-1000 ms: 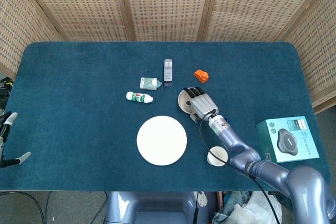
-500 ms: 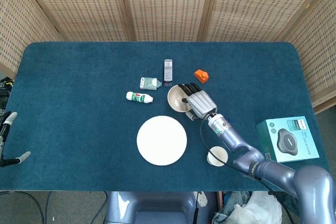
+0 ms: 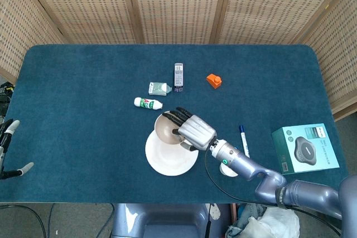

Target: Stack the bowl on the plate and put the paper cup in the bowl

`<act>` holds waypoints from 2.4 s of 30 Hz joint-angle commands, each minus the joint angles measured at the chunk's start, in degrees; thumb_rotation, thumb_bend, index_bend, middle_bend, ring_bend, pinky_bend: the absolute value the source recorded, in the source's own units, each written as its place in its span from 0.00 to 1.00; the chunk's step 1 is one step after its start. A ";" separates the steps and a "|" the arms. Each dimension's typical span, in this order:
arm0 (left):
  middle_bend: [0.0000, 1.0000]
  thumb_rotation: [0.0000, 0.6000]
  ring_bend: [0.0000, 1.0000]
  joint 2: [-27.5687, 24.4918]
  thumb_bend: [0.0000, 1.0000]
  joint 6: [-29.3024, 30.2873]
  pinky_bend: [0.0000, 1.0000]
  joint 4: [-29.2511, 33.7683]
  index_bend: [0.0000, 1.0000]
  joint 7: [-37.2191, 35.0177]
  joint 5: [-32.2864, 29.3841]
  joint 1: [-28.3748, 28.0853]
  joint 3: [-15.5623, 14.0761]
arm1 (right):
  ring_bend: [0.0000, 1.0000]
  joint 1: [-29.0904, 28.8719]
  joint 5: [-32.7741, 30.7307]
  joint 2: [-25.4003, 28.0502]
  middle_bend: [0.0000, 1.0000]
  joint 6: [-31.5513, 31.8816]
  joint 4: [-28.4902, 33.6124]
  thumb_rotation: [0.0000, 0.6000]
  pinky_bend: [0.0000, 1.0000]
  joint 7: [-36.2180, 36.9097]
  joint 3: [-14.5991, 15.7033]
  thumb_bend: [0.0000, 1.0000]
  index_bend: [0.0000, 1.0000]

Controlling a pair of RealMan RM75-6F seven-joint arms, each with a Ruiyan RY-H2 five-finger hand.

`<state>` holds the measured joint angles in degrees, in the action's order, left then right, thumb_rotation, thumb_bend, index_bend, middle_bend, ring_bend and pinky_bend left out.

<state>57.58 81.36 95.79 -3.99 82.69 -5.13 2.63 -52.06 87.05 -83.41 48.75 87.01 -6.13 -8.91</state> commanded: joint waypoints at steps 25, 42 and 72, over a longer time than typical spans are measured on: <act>0.00 1.00 0.00 -0.41 0.00 0.65 0.00 -0.42 0.00 -1.91 1.77 0.25 -0.80 | 0.00 -1.58 -13.47 -7.96 0.00 -4.90 -0.61 1.00 0.00 -22.03 3.28 0.43 0.65; 0.00 1.00 0.00 -0.44 0.00 0.52 0.00 -0.33 0.00 -1.92 1.55 0.13 -0.80 | 0.00 -0.28 -14.90 -3.36 0.00 1.05 8.11 1.00 0.00 -32.34 4.42 0.08 0.12; 0.00 1.00 0.00 0.68 0.00 3.48 0.00 0.46 0.00 1.25 5.49 1.26 -2.37 | 0.00 21.02 11.29 20.07 0.00 19.94 11.05 1.00 0.00 -9.20 20.21 0.10 0.29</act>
<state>58.25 84.83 96.25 -2.75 88.19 -3.88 0.27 -32.36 97.06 -61.55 67.71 100.92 -17.65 10.93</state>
